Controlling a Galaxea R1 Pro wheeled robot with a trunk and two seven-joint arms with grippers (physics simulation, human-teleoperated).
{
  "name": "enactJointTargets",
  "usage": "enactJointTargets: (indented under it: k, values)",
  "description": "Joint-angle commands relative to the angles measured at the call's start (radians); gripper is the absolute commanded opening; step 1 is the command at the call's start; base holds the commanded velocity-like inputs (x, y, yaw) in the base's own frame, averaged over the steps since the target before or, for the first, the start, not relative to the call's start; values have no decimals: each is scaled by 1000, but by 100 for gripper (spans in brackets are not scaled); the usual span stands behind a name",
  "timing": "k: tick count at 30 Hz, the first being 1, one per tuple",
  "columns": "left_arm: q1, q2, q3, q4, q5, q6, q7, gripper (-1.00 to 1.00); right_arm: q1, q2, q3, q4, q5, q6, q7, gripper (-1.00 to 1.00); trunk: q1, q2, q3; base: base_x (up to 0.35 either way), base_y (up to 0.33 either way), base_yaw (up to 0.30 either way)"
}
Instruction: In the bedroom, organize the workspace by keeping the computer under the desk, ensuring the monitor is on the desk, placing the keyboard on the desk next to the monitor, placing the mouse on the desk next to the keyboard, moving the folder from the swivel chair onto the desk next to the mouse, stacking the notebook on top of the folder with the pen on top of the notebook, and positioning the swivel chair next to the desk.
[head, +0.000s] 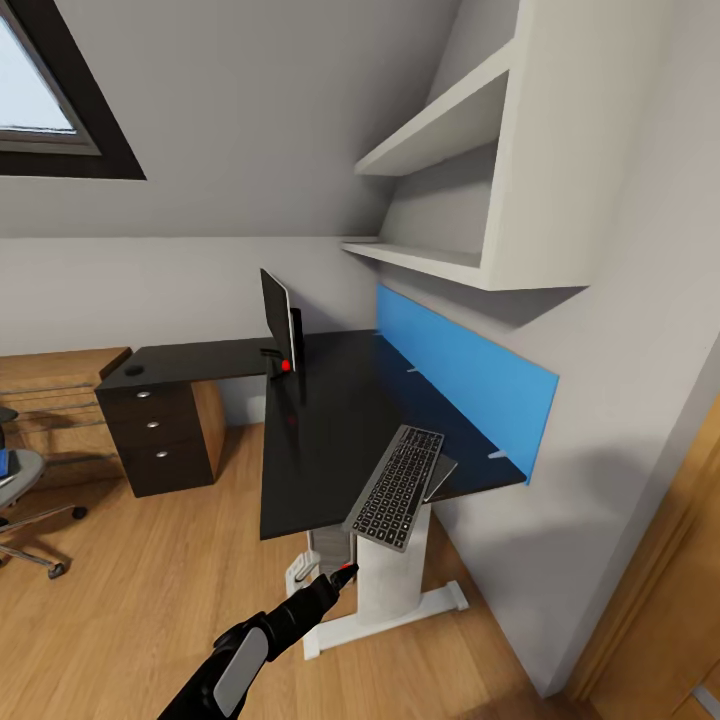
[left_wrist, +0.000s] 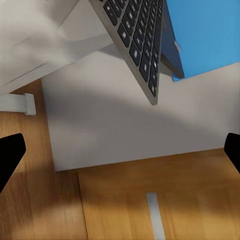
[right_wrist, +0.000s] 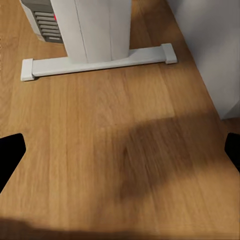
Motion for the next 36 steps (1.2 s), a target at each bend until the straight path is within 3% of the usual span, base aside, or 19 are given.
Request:
enactJointTargets:
  k: [1, 13, 36]
  values:
    - [-1, 0, 0, 0, 10, 9, 0, 100, 1, 0, -8, 2, 9, -9, 2, 100, 0, -1, -1, 0, 0, 0]
    - [-1, 0, -1, 0, 10, 9, 0, 100, 9, 9, -7, 3, 9, -57, 3, 100, 0, -1, -1, 0, 0, 0]
    - [-1, 0, -1, 3, 16, 10, 1, 100, 9, 11, -8, 1, 5, -59, 3, 100, 0, -1, -1, 0, 0, 0]
